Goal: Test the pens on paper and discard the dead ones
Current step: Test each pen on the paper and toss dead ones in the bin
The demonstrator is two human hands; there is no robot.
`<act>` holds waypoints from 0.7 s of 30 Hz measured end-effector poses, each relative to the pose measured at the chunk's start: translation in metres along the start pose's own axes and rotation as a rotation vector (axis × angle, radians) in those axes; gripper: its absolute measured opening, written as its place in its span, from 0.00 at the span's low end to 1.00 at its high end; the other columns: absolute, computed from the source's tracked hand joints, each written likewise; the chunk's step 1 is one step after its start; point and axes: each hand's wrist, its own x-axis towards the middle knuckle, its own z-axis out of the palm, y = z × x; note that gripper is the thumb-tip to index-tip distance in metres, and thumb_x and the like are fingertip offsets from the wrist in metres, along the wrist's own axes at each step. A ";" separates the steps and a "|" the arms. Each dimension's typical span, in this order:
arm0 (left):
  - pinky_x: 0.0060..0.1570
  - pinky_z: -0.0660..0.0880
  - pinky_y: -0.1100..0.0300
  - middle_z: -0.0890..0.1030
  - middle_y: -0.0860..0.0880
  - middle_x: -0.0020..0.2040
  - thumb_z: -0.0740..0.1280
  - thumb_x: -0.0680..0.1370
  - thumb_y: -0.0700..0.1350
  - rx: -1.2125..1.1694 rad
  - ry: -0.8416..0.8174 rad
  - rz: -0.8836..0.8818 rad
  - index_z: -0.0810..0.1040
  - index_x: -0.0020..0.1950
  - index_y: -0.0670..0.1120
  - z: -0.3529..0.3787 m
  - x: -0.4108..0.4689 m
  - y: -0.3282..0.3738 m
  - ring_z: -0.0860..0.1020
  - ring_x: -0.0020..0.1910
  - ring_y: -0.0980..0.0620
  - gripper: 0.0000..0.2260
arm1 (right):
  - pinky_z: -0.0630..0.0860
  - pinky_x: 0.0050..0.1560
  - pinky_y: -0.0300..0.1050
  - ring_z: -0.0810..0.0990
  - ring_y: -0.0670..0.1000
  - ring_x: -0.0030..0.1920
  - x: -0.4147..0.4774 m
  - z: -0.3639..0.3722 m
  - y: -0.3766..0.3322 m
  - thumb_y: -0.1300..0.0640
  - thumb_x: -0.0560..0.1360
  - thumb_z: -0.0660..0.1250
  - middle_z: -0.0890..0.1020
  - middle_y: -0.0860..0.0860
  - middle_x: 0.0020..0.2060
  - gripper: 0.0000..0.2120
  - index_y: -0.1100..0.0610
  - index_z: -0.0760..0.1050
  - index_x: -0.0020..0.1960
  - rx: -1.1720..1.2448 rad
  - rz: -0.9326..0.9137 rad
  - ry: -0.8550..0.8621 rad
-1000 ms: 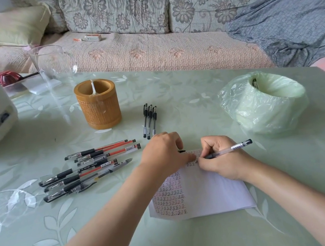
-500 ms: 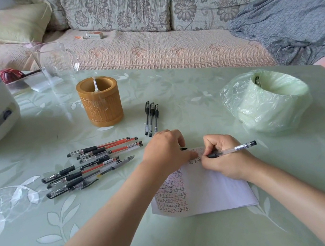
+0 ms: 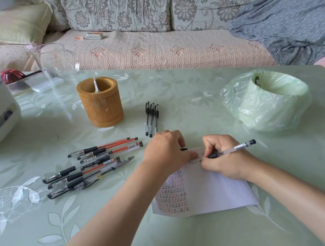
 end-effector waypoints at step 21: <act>0.40 0.66 0.60 0.76 0.51 0.45 0.75 0.67 0.60 -0.004 -0.005 -0.004 0.77 0.47 0.50 0.000 0.000 -0.001 0.72 0.45 0.53 0.18 | 0.59 0.33 0.45 0.64 0.49 0.31 -0.001 0.000 -0.002 0.61 0.62 0.68 0.68 0.50 0.28 0.09 0.58 0.67 0.32 -0.001 0.015 -0.027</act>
